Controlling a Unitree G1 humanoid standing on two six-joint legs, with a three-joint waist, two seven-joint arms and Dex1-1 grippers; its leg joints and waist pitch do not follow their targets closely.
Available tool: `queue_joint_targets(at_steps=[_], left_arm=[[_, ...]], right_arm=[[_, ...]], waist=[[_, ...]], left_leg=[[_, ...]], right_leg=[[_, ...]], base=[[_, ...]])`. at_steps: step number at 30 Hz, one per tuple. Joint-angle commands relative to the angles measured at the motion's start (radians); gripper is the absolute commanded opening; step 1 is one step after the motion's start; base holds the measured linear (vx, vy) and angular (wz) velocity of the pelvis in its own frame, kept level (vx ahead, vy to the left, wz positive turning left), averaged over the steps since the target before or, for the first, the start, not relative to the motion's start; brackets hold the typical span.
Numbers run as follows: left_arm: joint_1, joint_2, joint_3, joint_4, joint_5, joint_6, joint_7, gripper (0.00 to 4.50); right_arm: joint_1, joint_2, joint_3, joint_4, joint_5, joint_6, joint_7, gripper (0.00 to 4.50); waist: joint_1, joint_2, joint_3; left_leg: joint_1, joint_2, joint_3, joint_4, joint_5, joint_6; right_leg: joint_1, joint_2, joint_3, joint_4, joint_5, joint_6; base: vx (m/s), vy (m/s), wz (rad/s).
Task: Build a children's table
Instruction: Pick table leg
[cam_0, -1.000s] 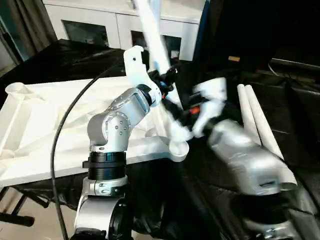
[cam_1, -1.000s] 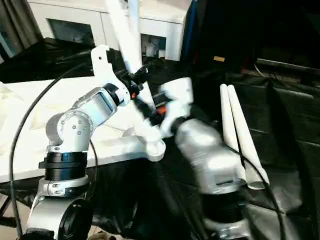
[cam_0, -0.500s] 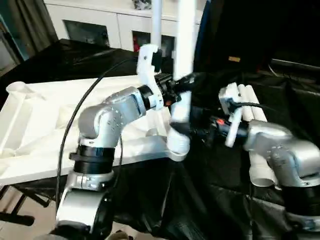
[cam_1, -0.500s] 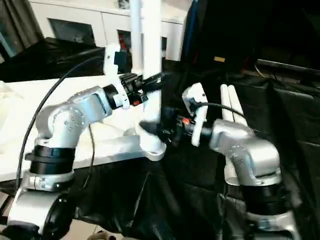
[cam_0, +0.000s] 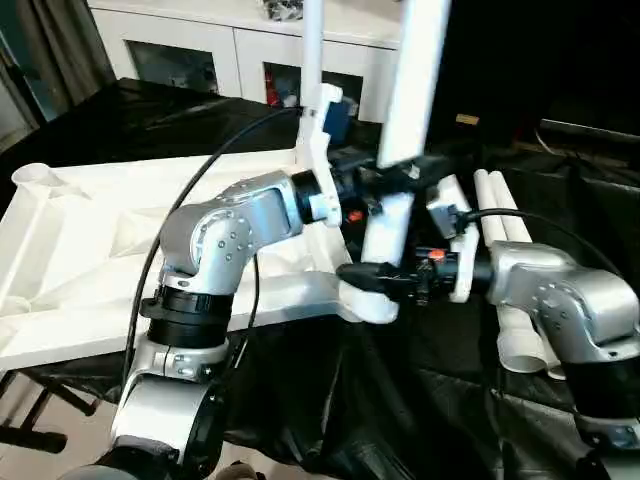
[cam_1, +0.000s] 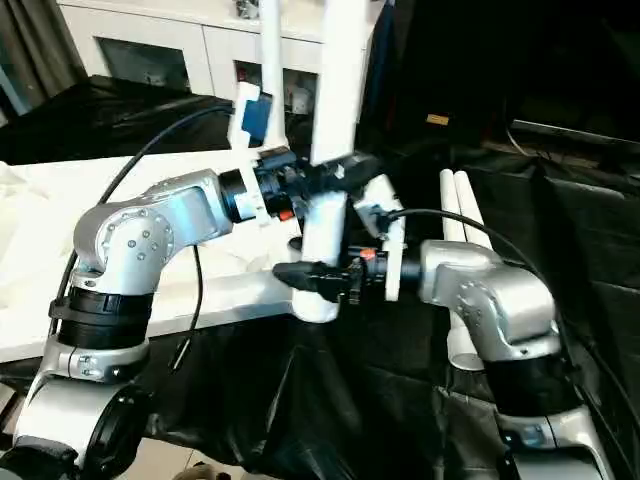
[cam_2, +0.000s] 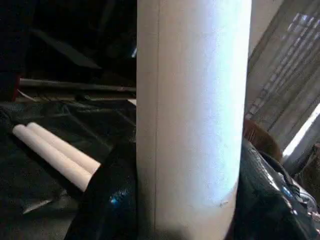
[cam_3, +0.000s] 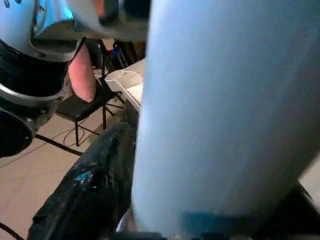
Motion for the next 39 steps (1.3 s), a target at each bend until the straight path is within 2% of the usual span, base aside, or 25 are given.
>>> queue_joint_targets(at_steps=[1,2,6,10,12,14,19,23,24,27,29,34,39], left_arm=[[-0.001,0.007,-0.012,-0.018,-0.011,0.007,-0.012,1.86],[-0.001,0.01,-0.014,-0.018,-0.011,0.008,-0.015,1.86],[0.001,0.018,-0.019,-0.018,-0.01,0.008,-0.026,1.86],[0.002,0.022,-0.02,-0.017,-0.009,0.007,-0.03,1.86],[0.003,0.025,-0.021,-0.018,-0.008,0.008,-0.034,1.86],[0.003,0.026,-0.022,-0.017,-0.009,0.008,-0.035,1.86],[0.003,0.036,-0.026,-0.013,-0.012,0.006,-0.042,1.86],[0.003,0.039,-0.029,-0.013,-0.014,0.008,-0.046,1.86],[0.002,0.038,-0.03,-0.012,-0.014,0.009,-0.047,1.86],[-0.001,0.037,-0.03,-0.012,-0.016,0.009,-0.048,1.86],[-0.001,0.037,-0.03,-0.013,-0.017,0.01,-0.048,1.86],[-0.002,0.038,-0.027,-0.018,-0.025,0.013,-0.048,1.86],[0.0,0.04,-0.036,-0.024,-0.021,0.001,-0.054,1.86]], right_arm=[[-0.013,-0.013,-0.001,0.002,0.022,0.009,0.019,2.59],[-0.013,-0.015,-0.001,0.002,0.024,0.011,0.023,2.4],[-0.011,-0.022,0.002,0.003,0.022,0.011,0.03,2.09],[-0.011,-0.024,0.005,0.006,0.018,0.008,0.029,1.96],[-0.012,-0.016,-0.005,0.021,0.006,-0.003,0.001,2.65],[-0.013,-0.016,-0.01,0.024,0.015,0.004,0.003,2.67],[-0.007,-0.028,-0.021,0.023,0.028,0.005,0.01,3.1],[-0.003,-0.036,-0.025,0.028,0.036,0.005,0.021,3.11],[-0.004,-0.037,-0.025,0.028,0.038,0.007,0.023,2.84],[-0.002,-0.037,-0.02,0.03,0.043,0.017,0.027,2.77],[0.0,-0.037,-0.017,0.031,0.045,0.02,0.029,2.44],[0.007,-0.034,-0.004,0.03,0.044,0.025,0.027,2.01],[0.01,-0.031,0.0,0.034,0.045,0.021,0.022,1.9]], waist=[[0.004,-0.018,-0.074],[0.005,-0.019,-0.075],[0.005,-0.02,-0.076],[0.006,-0.019,-0.076],[0.006,-0.02,-0.076],[0.006,-0.019,-0.076],[0.006,-0.016,-0.076],[0.006,-0.017,-0.077],[0.006,-0.016,-0.076],[0.006,-0.017,-0.077],[0.007,-0.016,-0.077],[0.007,-0.016,-0.077],[0.007,-0.015,-0.077]], left_leg=[[0.002,0.014,0.001,-0.053,-0.051,0.057],[0.002,0.015,0.001,-0.053,-0.052,0.056],[0.001,0.014,0.002,-0.052,-0.048,0.055],[0.001,0.014,0.002,-0.052,-0.043,0.056],[0.001,0.013,0.002,-0.052,-0.043,0.055],[0.001,0.014,0.002,-0.052,-0.047,0.054],[0.002,0.014,0.001,-0.052,-0.045,0.053],[0.002,0.014,0.002,-0.051,-0.048,0.051],[0.002,0.014,0.002,-0.051,-0.053,0.052],[0.0,0.013,0.001,-0.051,-0.045,0.052],[0.001,0.014,0.001,-0.051,-0.044,0.053],[0.001,0.014,0.001,-0.051,-0.047,0.052],[0.001,0.013,0.001,-0.051,-0.049,0.051]], right_leg=[[0.067,-0.067,0.044,-0.069,-0.183,-0.165],[0.067,-0.067,0.044,-0.068,-0.182,-0.167],[0.068,-0.067,0.044,-0.068,-0.179,-0.165],[0.068,-0.067,0.044,-0.067,-0.176,-0.165],[0.068,-0.067,0.044,-0.067,-0.174,-0.165],[0.068,-0.067,0.044,-0.068,-0.181,-0.164],[0.067,-0.066,0.044,-0.067,-0.176,-0.165],[0.068,-0.066,0.044,-0.067,-0.173,-0.167],[0.068,-0.066,0.044,-0.068,-0.176,-0.169],[0.069,-0.066,0.044,-0.066,-0.164,-0.171],[0.069,-0.066,0.044,-0.065,-0.162,-0.173],[0.069,-0.066,0.044,-0.066,-0.166,-0.174],[0.069,-0.065,0.043,-0.066,-0.163,-0.177]], base=[[0.0,0.0,0.0],[0.0,0.0,0.0],[0.0,0.0,0.0],[0.0,0.0,0.0],[0.0,0.0,0.0],[0.0,0.0,0.0],[0.0,0.0,0.0],[0.0,0.0,0.0],[0.0,0.0,0.0],[0.0,0.0,0.0],[0.0,0.0,0.0],[0.0,0.0,0.0],[0.0,0.0,0.0]])
